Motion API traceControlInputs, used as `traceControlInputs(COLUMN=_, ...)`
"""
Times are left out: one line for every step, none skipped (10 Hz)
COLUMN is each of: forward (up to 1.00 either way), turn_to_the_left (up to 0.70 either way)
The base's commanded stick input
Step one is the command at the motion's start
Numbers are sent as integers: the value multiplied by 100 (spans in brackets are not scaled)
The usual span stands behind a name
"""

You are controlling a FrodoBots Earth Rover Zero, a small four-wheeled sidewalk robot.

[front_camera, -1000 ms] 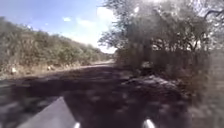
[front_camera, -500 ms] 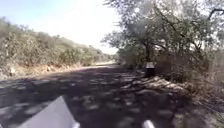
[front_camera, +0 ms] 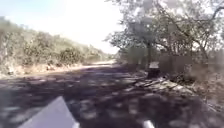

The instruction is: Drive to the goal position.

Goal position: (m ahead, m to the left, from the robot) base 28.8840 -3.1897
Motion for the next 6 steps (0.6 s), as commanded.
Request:
traceControlInputs(forward=50, turn_to_the_left=0)
traceControlInputs(forward=50, turn_to_the_left=0)
traceControlInputs(forward=50, turn_to_the_left=-34)
traceControlInputs(forward=50, turn_to_the_left=-50)
traceControlInputs(forward=50, turn_to_the_left=-39)
traceControlInputs(forward=50, turn_to_the_left=-15)
